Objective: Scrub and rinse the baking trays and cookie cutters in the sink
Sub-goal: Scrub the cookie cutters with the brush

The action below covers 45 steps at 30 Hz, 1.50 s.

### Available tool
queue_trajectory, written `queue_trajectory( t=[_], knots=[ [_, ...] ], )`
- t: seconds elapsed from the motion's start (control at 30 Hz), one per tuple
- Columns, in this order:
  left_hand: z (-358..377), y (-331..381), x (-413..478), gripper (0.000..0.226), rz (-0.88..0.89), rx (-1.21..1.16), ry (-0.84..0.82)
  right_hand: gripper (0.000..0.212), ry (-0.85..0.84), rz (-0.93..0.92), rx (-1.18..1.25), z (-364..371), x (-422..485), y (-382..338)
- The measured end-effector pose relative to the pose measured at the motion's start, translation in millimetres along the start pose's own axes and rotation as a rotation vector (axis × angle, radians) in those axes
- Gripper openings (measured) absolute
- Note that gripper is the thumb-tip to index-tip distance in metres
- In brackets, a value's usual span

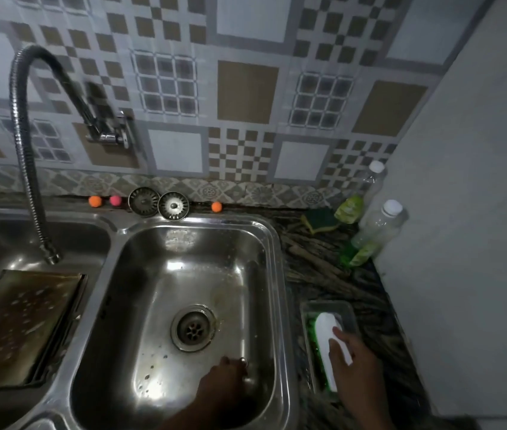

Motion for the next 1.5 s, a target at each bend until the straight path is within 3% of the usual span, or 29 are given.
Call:
queue_trajectory(
  t=[0.1,0.27,0.43,0.57,0.67,0.73,0.93,1.07,1.37,1.5],
  knots=[
    [-0.6,0.5,2.4,0.047,-0.017,-0.020,0.036,0.032,0.001,0.010,0.004,3.9,2.7,-2.4],
    [-8.8,1.4,10.8,0.030,-0.002,-0.117,0.094,0.023,-0.014,0.042,-0.026,1.5,3.5,-4.3],
    [-30.2,-5.1,-2.0,0.034,0.049,-0.216,0.223,0.019,0.155,-0.013,-0.006,-5.1,-7.5,-26.0],
    [-58.7,-9.9,-27.9,0.029,0.265,-0.708,0.347,0.019,0.183,-0.145,0.033,-7.7,-13.7,-67.3],
    [-84.5,-11.4,-52.4,0.064,0.451,-1.070,0.278,0.019,0.043,-0.285,0.061,8.4,-11.4,-107.9],
    [-100.4,-13.0,-68.1,0.085,0.505,-1.161,0.229,0.018,-0.087,-0.371,0.076,33.1,-5.6,-129.4],
    [-138.6,-5.4,-118.1,0.057,0.563,-1.053,0.276,0.020,-0.329,-0.465,0.001,104.9,11.6,-157.1],
    [-153.5,-6.8,-139.0,0.056,0.601,-0.959,0.343,0.008,-0.276,-0.460,-0.017,111.7,21.2,-166.8],
    [-156.4,-15.7,-133.8,0.068,0.603,-1.012,0.339,0.009,-0.146,-0.464,0.005,105.6,20.0,-163.8],
    [-154.6,-14.2,-132.7,0.069,0.617,-0.979,0.349,0.011,-0.209,-0.441,0.001,106.1,19.2,-165.0]
  ],
)
Point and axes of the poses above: each hand's wrist, its own x-axis towards the middle knuckle, its own z-axis out of the palm, y = z × x, the point moved 4 cm from there along x, towards the middle knuckle, and after that the axes turned 15 degrees about -y, right-handed, at the moved point
